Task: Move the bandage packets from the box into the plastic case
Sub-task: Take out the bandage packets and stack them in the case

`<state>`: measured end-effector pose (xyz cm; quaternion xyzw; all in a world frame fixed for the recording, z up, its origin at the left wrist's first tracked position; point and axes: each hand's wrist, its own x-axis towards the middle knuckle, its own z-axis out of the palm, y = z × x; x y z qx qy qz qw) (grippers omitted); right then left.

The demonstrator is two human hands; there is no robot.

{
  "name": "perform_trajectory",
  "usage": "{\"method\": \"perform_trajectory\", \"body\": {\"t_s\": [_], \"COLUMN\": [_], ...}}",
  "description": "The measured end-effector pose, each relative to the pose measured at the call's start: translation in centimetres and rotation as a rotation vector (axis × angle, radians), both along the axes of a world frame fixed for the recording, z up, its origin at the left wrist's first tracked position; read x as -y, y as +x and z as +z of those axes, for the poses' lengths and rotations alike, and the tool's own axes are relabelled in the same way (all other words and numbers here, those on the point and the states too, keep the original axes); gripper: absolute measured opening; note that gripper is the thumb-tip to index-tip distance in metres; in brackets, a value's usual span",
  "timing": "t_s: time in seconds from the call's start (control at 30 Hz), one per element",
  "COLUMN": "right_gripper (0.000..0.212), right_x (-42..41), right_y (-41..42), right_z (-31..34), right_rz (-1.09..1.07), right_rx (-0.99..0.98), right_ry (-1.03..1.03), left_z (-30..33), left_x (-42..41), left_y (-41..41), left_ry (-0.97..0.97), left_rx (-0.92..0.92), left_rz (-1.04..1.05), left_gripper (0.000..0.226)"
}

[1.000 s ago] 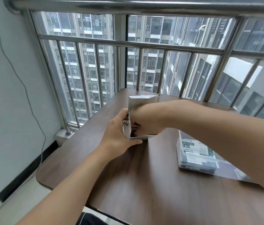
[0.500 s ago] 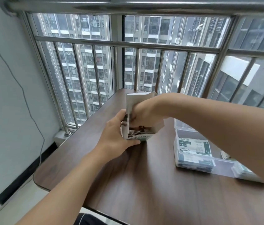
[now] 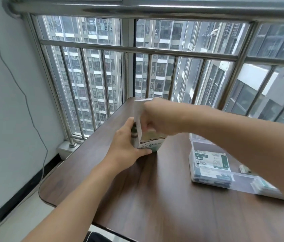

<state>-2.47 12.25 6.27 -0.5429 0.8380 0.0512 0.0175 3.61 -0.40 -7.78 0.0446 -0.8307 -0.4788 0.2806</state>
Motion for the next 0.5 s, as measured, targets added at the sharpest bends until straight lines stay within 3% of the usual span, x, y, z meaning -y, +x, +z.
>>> {"method": "perform_trajectory", "body": {"t_s": [0.07,0.13,0.2,0.3,0.43,0.5], "right_gripper": [0.02,0.013,0.013,0.033,0.034,0.033], "right_x": [-1.9,-3.7,-5.4,-7.6,-10.3,-11.4], "right_y": [-0.3,-0.6,-0.9,-1.0,-0.9,-1.0], "right_z": [1.3,1.7,1.2,-0.8,-2.8,-3.2], "right_rz": [-0.037,-0.075,-0.152,-0.316,-0.306,-0.309], "right_rx": [0.151,0.435,0.861,1.493,1.732,1.761], "right_ry": [-0.134,-0.323,-0.584,-0.911,-1.043,-1.073], "left_z": [0.0,-0.2,-0.4,-0.7,0.0,1.7], "left_x": [0.4,0.7,0.8,0.3,-0.7,-1.5], "left_y": [-0.2,-0.6,-1.1,-1.7,-0.7,1.2], "left_ry": [0.022,0.075,0.194,0.299,0.266,0.156], "left_rx": [0.015,0.051,0.085,0.107,0.152,0.071], "left_rz": [0.004,0.009,-0.008,-0.04,0.026,0.153], "left_gripper": [0.075,0.076,0.077,0.081,0.107,0.103]}}
